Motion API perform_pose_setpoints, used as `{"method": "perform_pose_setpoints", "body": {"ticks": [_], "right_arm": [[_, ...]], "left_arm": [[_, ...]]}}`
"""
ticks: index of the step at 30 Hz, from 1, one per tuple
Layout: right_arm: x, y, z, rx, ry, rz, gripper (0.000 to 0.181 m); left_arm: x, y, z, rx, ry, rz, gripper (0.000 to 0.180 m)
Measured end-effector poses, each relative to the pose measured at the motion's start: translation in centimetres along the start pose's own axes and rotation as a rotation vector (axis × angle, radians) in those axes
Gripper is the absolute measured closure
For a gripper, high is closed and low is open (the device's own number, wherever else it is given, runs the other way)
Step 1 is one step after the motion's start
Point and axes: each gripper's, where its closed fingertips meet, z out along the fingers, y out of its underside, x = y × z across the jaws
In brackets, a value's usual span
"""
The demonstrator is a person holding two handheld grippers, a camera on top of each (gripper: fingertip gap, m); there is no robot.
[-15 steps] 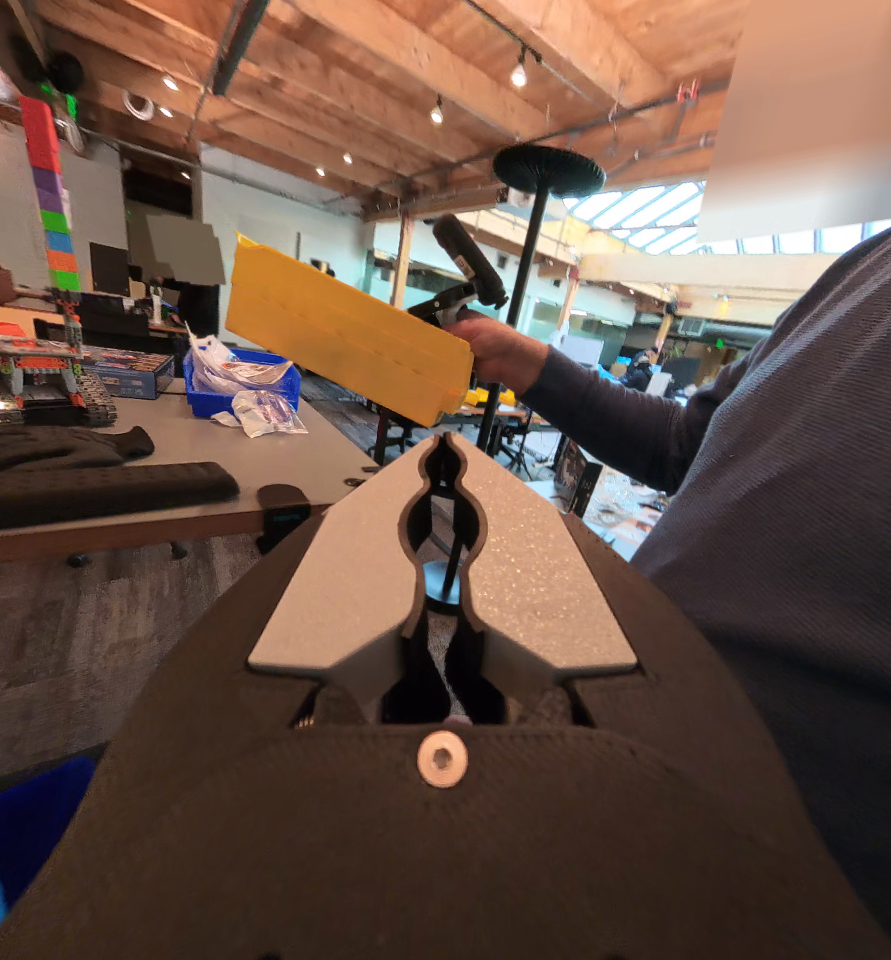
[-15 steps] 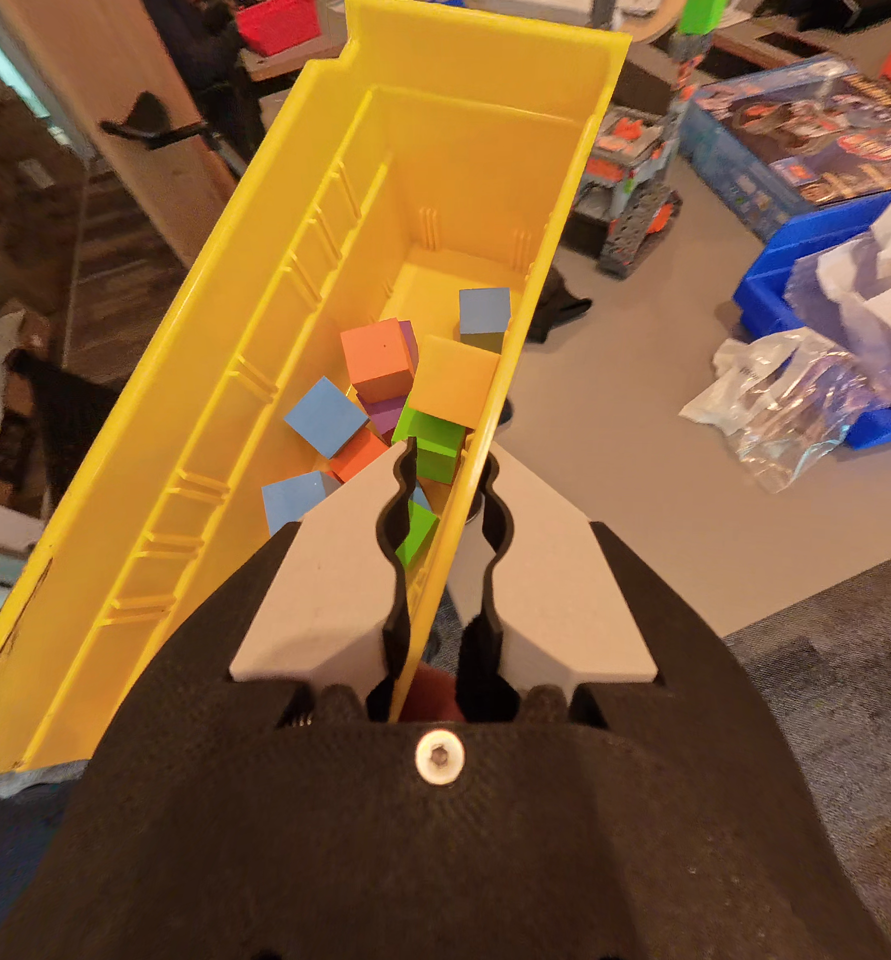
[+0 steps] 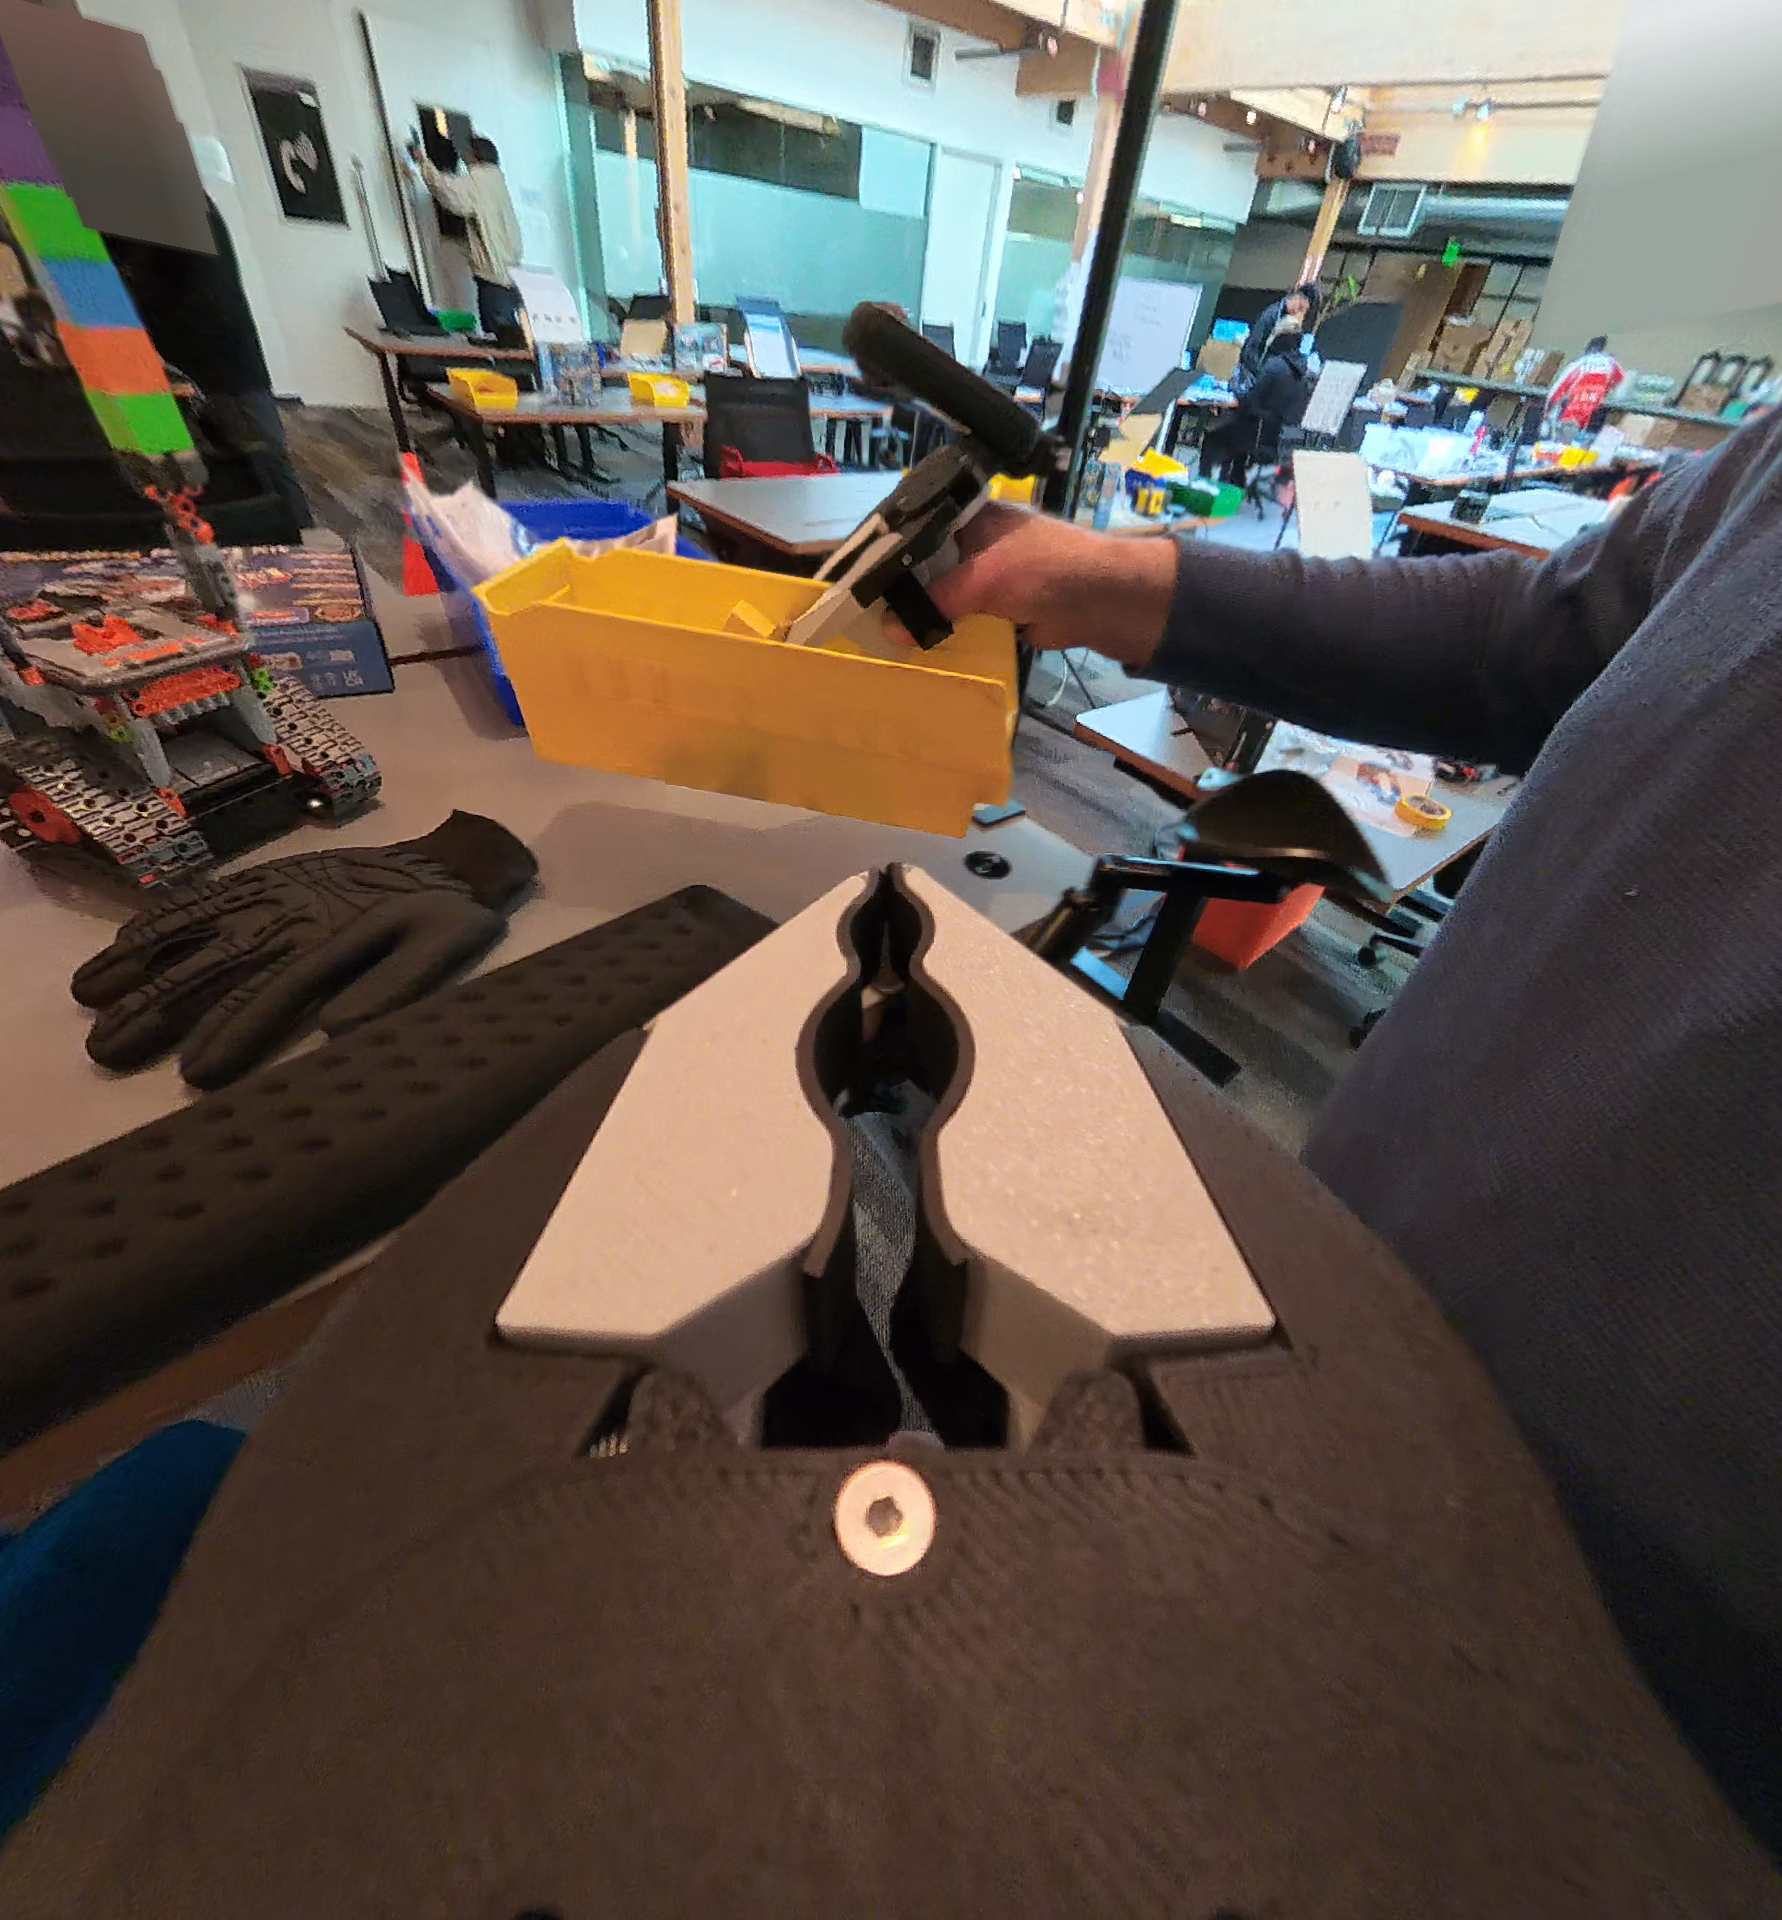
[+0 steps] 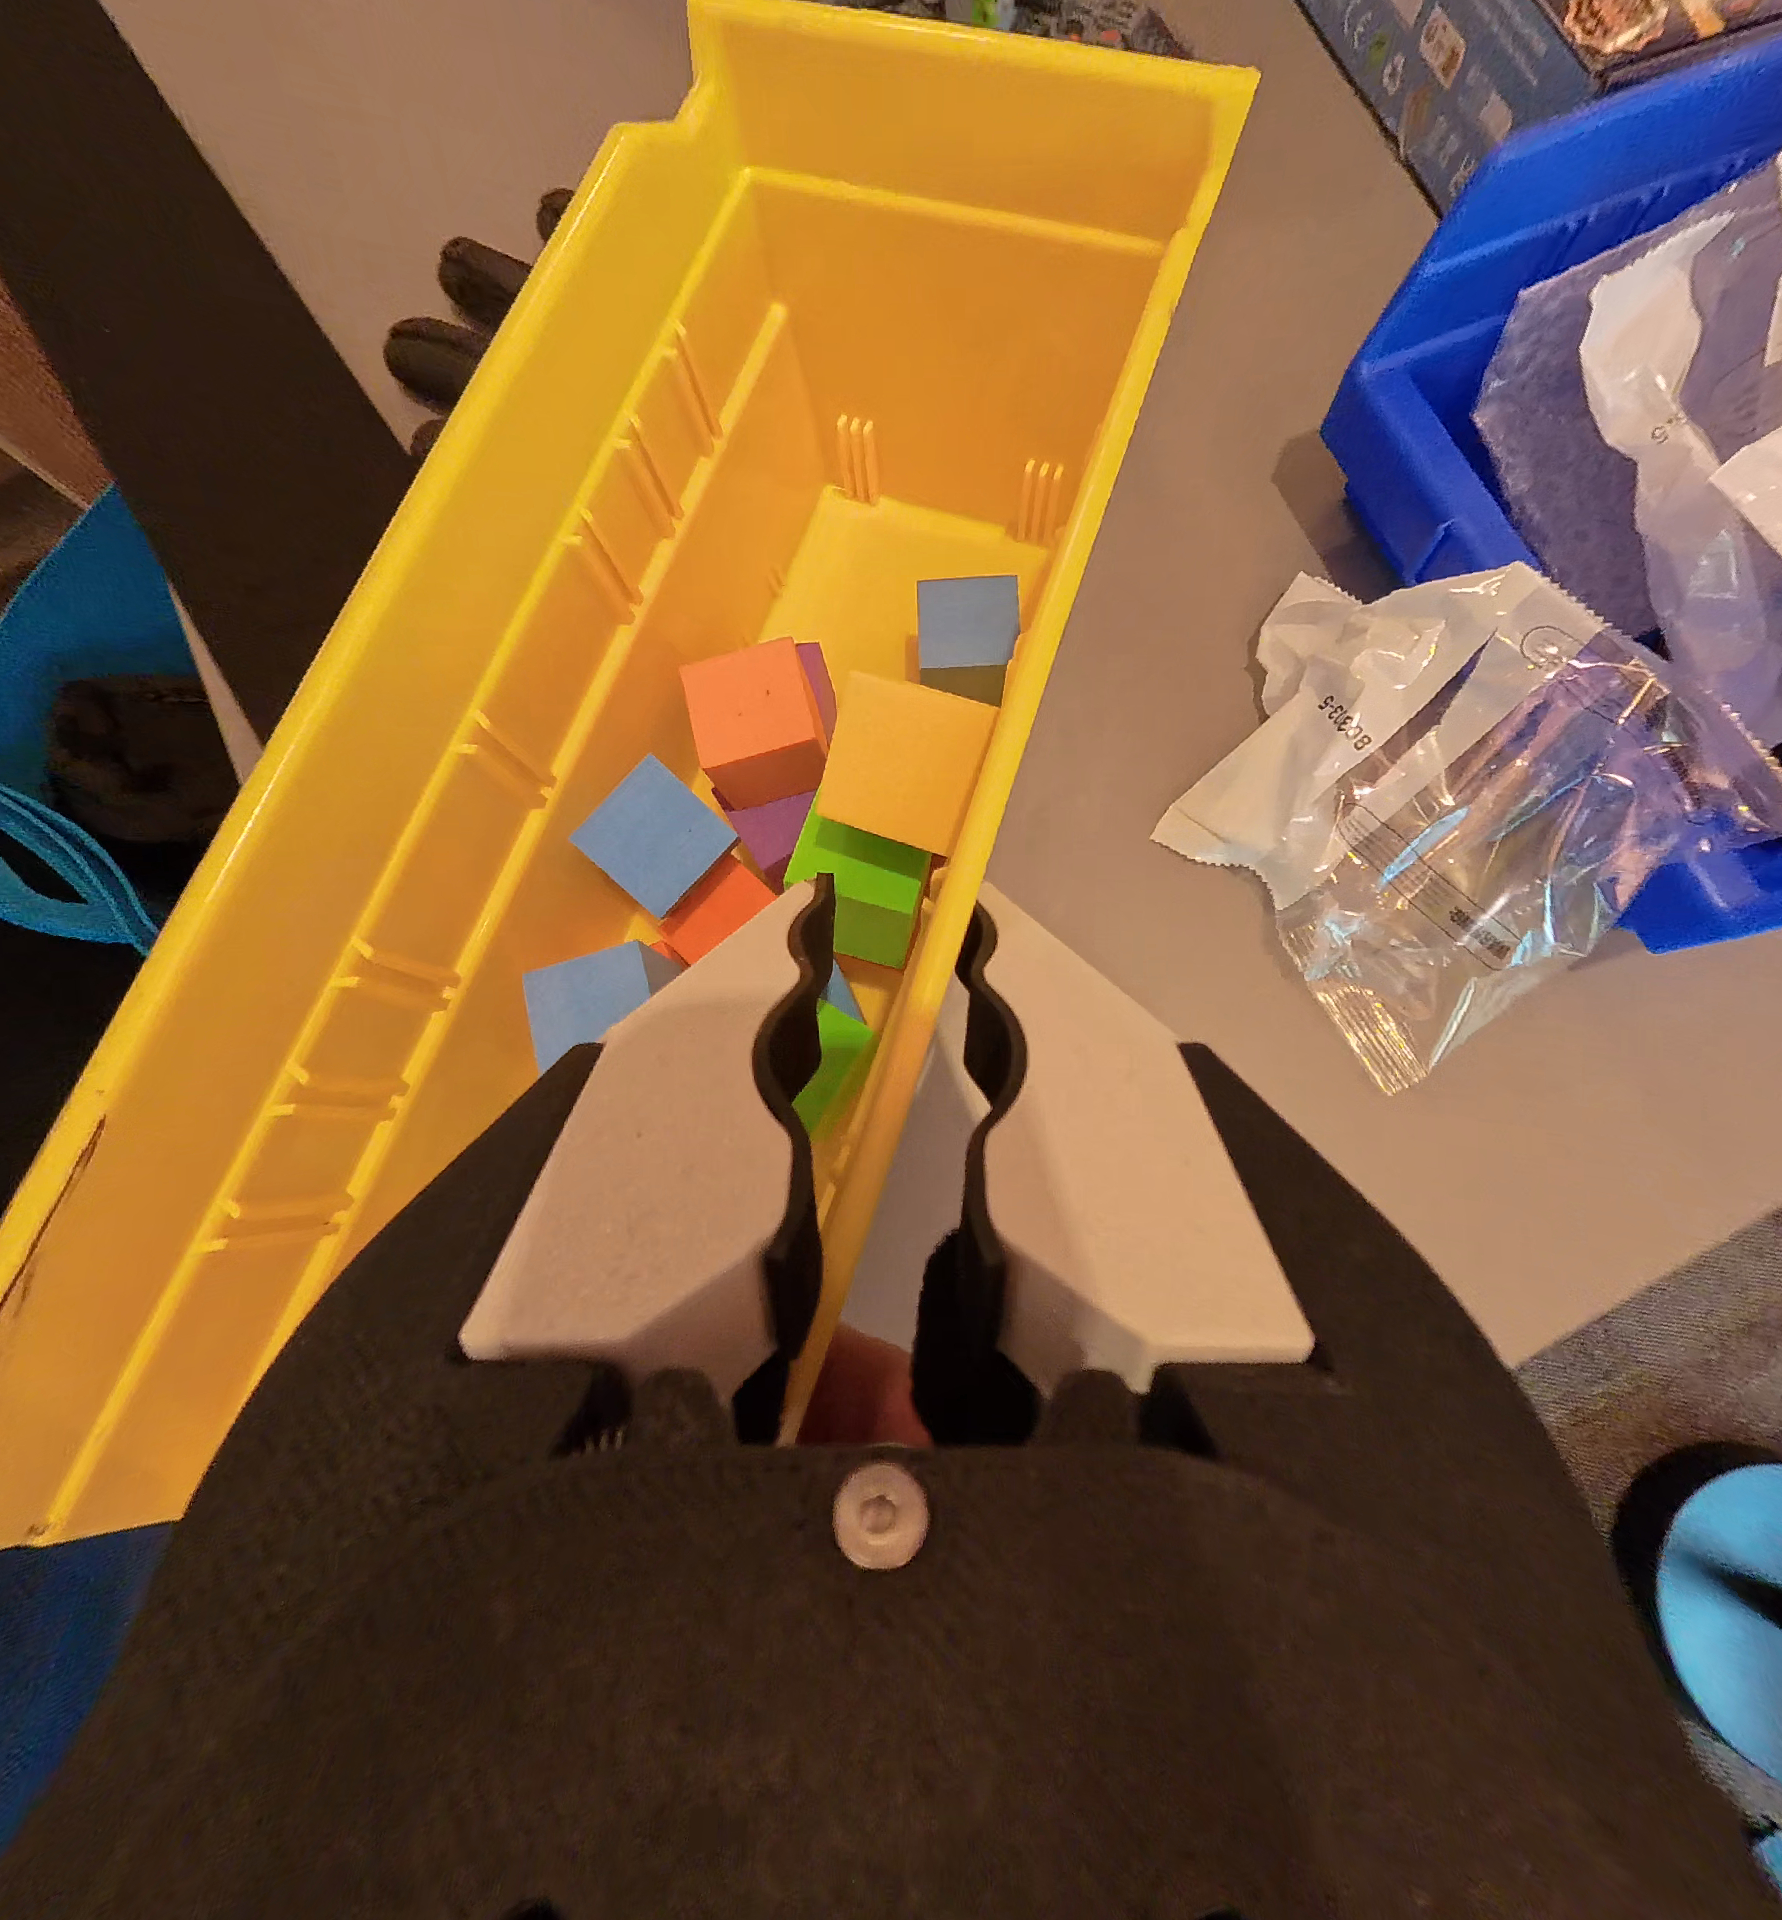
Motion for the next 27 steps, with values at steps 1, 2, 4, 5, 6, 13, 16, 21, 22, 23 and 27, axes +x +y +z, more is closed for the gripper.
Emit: {"method": "perform_pose_setpoints", "body": {"ticks": [1,2,4,5,6,13,16,21,22,23,27], "right_arm": [[0.6,0.1,0.7,-0.004,-0.007,0.014,0.160],[1.1,0.2,1.5,-0.012,-0.010,0.023,0.160],[2.0,0.2,2.8,-0.017,-0.007,0.024,0.160],[2.3,0.3,3.4,-0.022,-0.010,0.029,0.160],[2.4,0.5,4.0,-0.026,-0.014,0.037,0.160],[2.9,0.9,7.0,-0.029,-0.041,0.085,0.160],[3.4,0.9,7.7,-0.025,-0.011,0.059,0.161],[3.4,1.1,7.9,-0.074,0.003,-0.040,0.141],[3.6,1.2,7.8,-0.097,0.008,-0.073,0.136],[3.8,1.2,7.7,-0.111,0.013,-0.101,0.135],[3.9,-0.4,6.2,-0.093,-0.037,-0.241,0.134]], "left_arm": [[-1.8,0.0,1.0,-0.017,0.004,-0.008,0.180],[-3.7,0.0,2.0,-0.030,0.010,-0.022,0.180],[-7.2,0.0,4.0,-0.047,0.025,-0.049,0.180],[-8.8,0.0,5.1,-0.054,0.039,-0.047,0.180],[-10.4,0.2,6.2,-0.062,0.045,-0.047,0.180],[-17.8,1.7,13.4,-0.091,0.097,-0.083,0.180],[-19.3,2.5,15.8,-0.107,0.113,-0.081,0.180],[-20.3,2.7,18.6,-0.079,0.156,-0.106,0.180],[-20.5,2.7,19.0,-0.078,0.159,-0.105,0.180],[-20.7,2.7,19.2,-0.079,0.155,-0.097,0.180],[-20.9,2.9,19.4,-0.062,0.143,-0.076,0.180]]}}
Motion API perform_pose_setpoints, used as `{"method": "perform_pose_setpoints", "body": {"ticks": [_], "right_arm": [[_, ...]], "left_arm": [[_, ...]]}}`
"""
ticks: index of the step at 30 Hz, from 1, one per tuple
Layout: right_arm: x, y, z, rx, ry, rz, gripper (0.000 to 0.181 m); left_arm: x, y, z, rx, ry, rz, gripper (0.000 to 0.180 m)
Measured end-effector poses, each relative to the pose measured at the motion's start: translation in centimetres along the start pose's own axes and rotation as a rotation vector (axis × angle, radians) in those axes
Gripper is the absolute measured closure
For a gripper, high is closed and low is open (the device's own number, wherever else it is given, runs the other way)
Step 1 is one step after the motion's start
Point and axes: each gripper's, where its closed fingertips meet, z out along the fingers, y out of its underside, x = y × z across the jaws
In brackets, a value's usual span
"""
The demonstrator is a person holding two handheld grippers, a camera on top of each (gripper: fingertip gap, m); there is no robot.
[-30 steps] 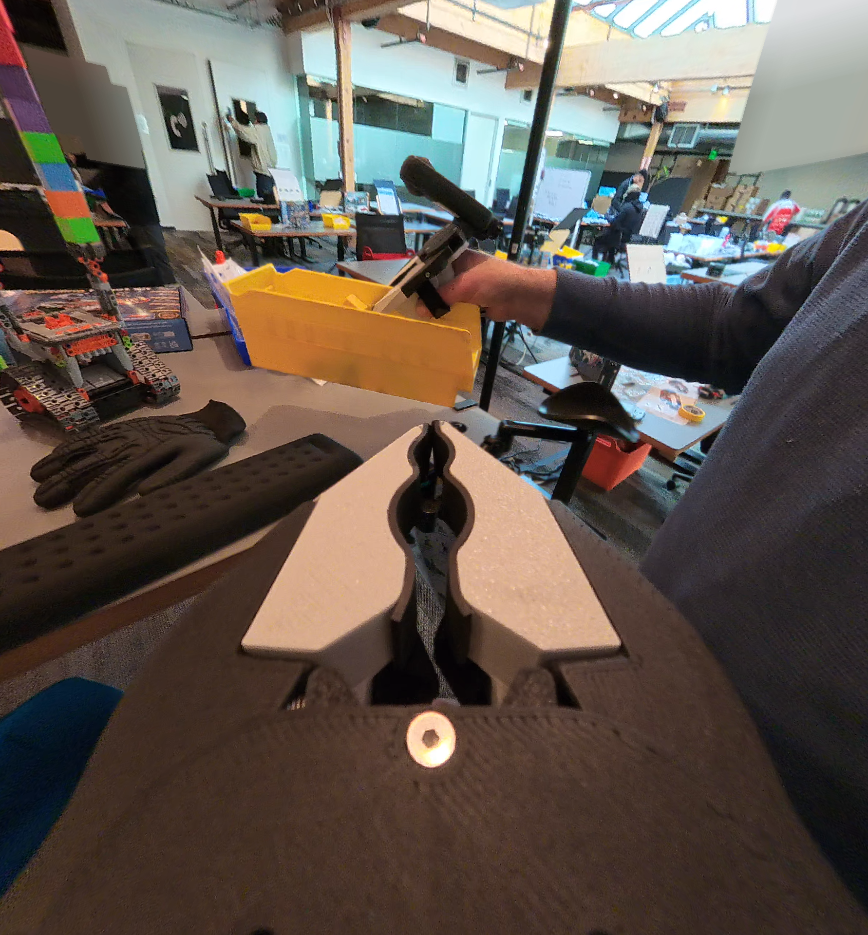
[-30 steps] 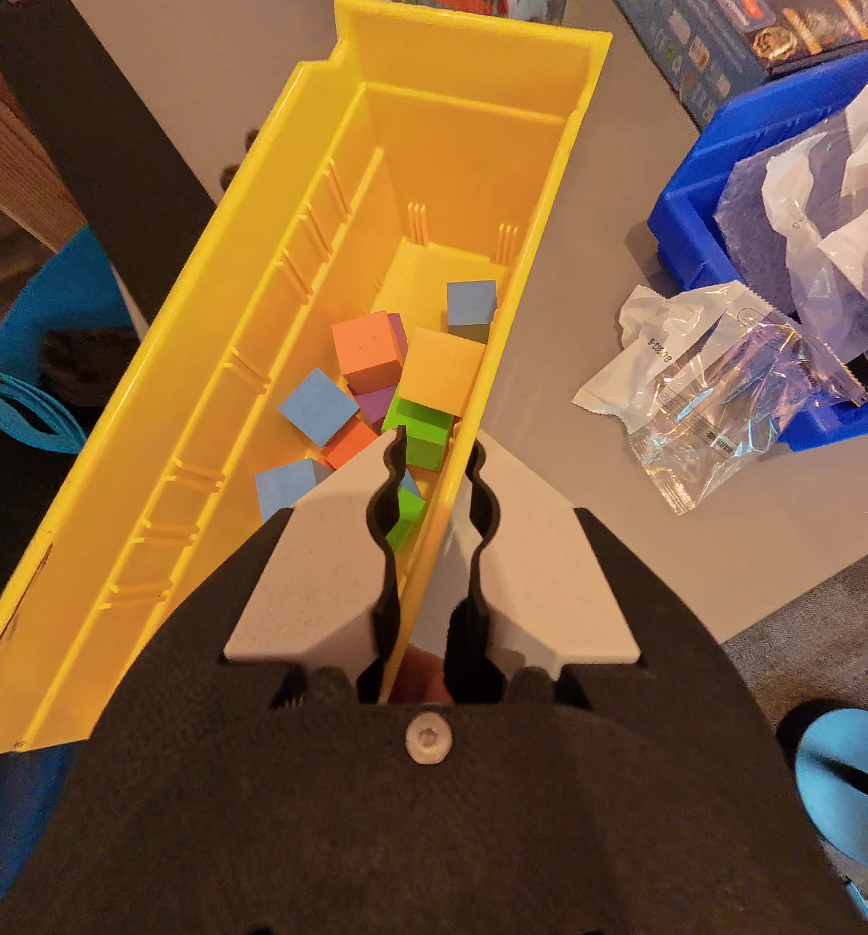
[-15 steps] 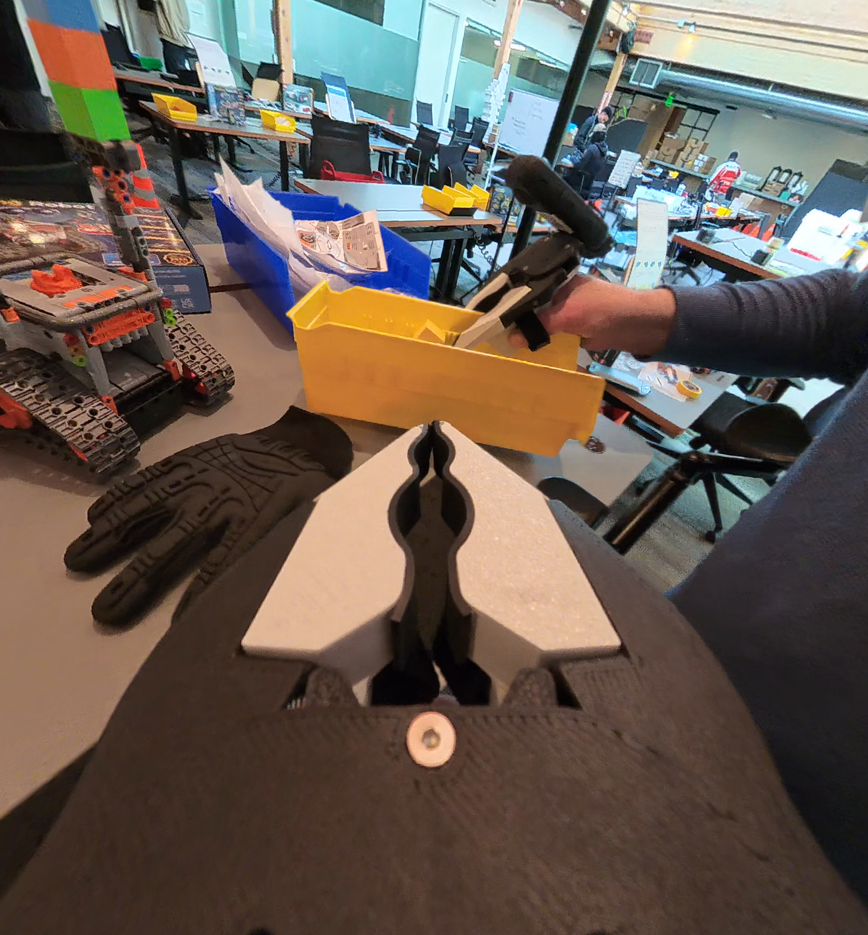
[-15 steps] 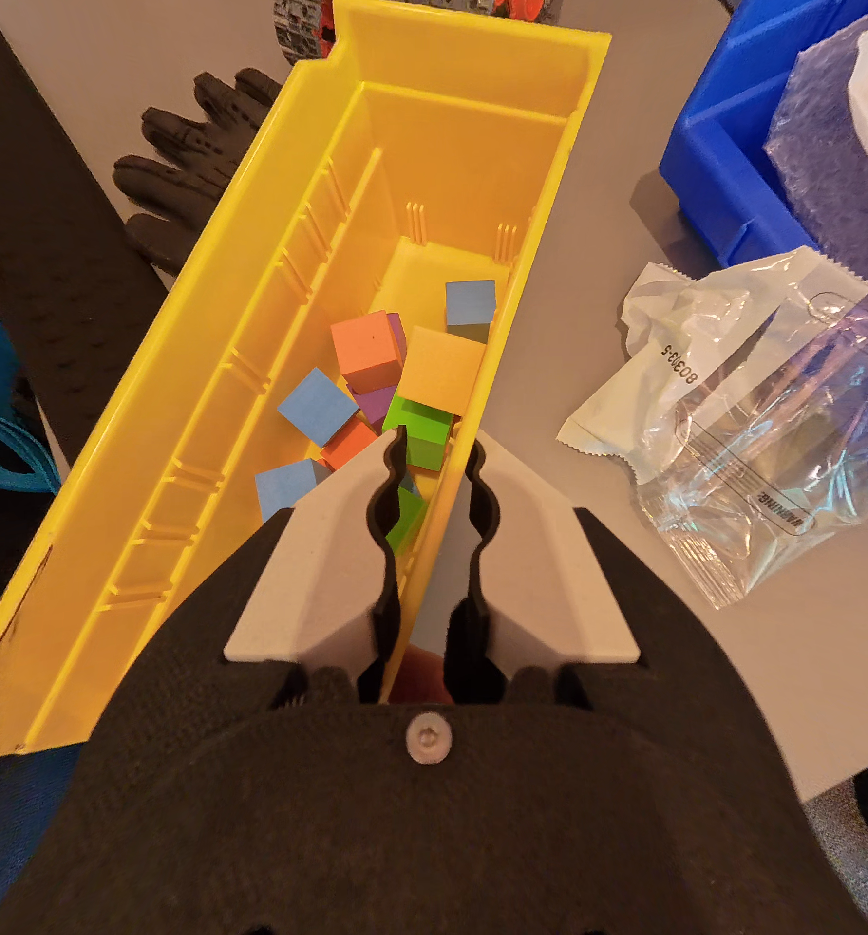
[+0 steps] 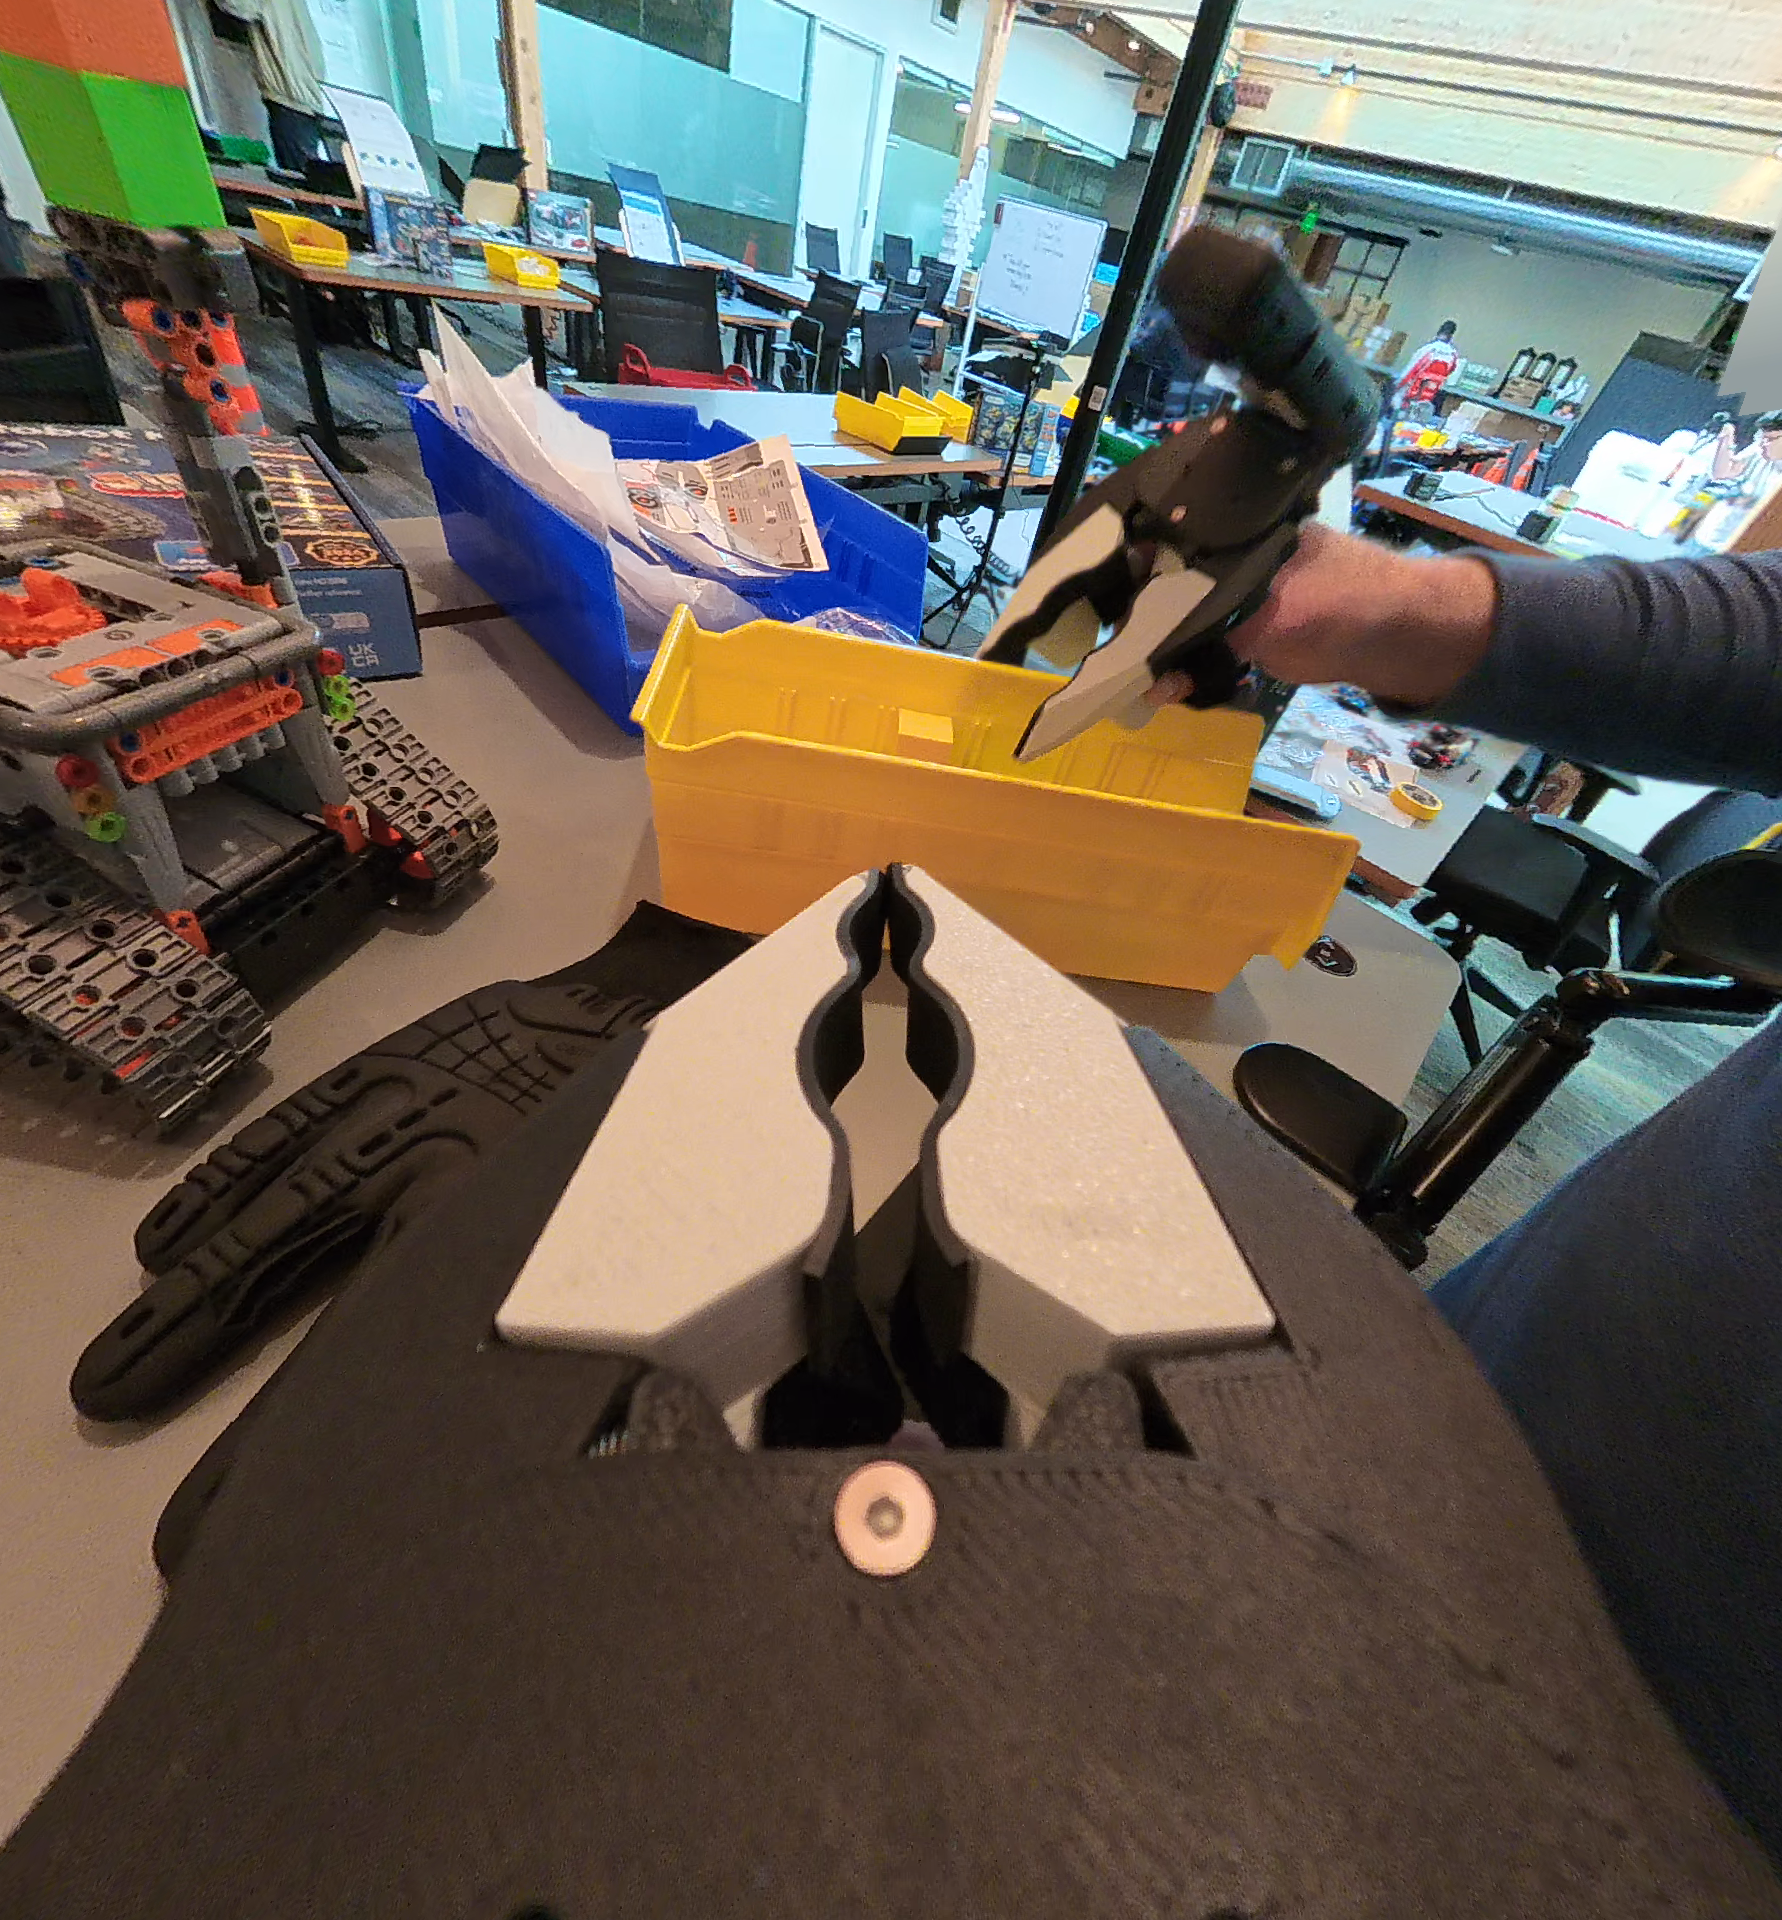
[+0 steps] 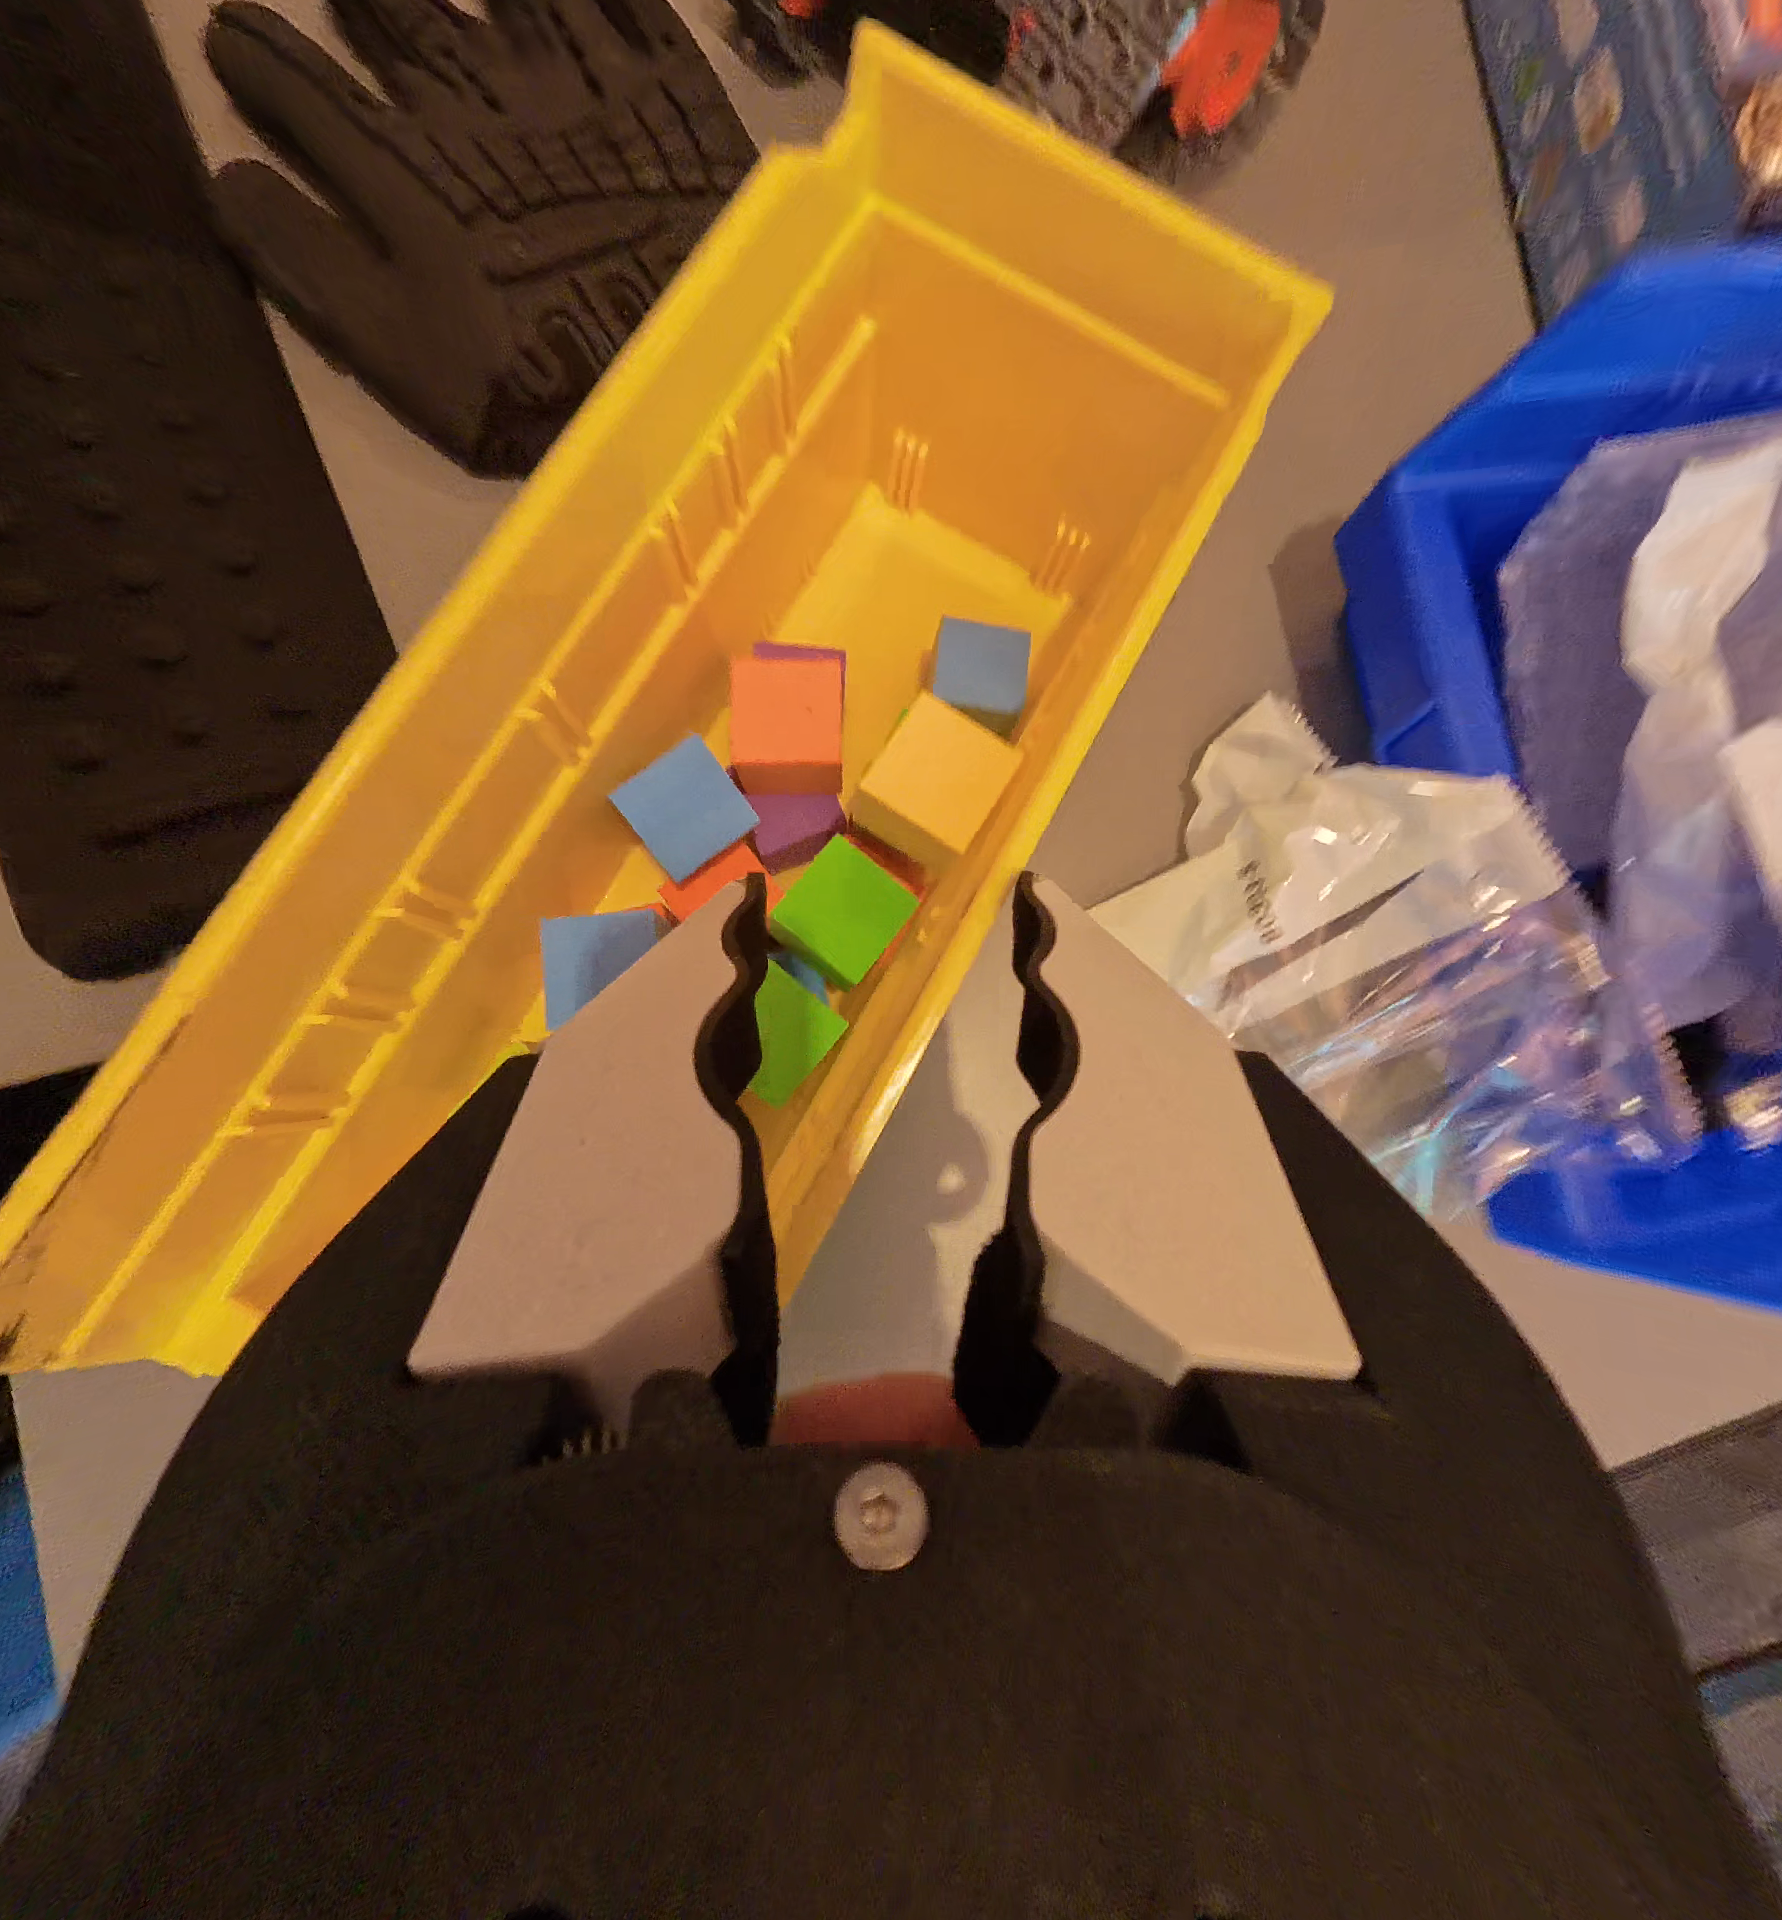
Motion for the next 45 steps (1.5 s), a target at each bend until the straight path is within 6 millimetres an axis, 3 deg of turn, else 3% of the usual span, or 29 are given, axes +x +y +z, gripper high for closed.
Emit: {"method": "perform_pose_setpoints", "body": {"ticks": [2,6,9,13,18,21,25,28,31,33,41,45], "right_arm": [[0.3,-1.5,-1.1,0.014,-0.008,-0.109,0.136],[-0.9,-4.1,-2.1,-0.017,-0.117,-0.386,0.136],[-0.9,-4.0,-0.8,-0.141,-0.177,-0.593,0.136],[0.2,-2.2,1.1,-0.346,-0.209,-0.808,0.143],[0.5,-1.0,2.2,-0.468,-0.263,-0.863,0.142],[0.9,-0.3,2.5,-0.519,-0.284,-0.866,0.156],[0.9,-0.9,2.4,-0.502,-0.310,-0.855,0.157],[1.0,-2.4,1.4,-0.462,-0.321,-0.824,0.157],[1.3,-5.3,-0.4,-0.404,-0.326,-0.792,0.157],[1.9,-8.4,-2.1,-0.360,-0.311,-0.784,0.157],[5.3,-24.9,-11.2,-0.258,-0.170,-0.823,0.157],[5.8,-31.9,-14.2,-0.279,-0.150,-0.869,0.157]], "left_arm": [[0.0,0.2,-0.4,0.012,-0.012,0.010,0.180],[0.1,0.4,-1.6,0.048,-0.011,0.004,0.180],[-0.5,1.0,-2.3,0.046,-0.027,0.009,0.180],[-1.2,1.4,-3.0,0.067,-0.047,0.007,0.180],[-1.6,1.7,-3.3,0.083,-0.049,-0.008,0.180],[-1.9,1.7,-3.0,0.083,-0.046,-0.004,0.180],[-2.4,1.3,-2.5,0.082,-0.044,0.009,0.180],[-2.9,0.9,-2.3,0.090,-0.044,0.010,0.180],[-3.6,0.5,-2.0,0.091,-0.047,0.014,0.180],[-4.3,0.1,-1.9,0.090,-0.063,0.034,0.180],[-9.6,-0.2,-1.0,0.054,-0.215,0.143,0.174],[-11.5,1.5,-0.3,0.052,-0.284,0.174,0.176]]}}
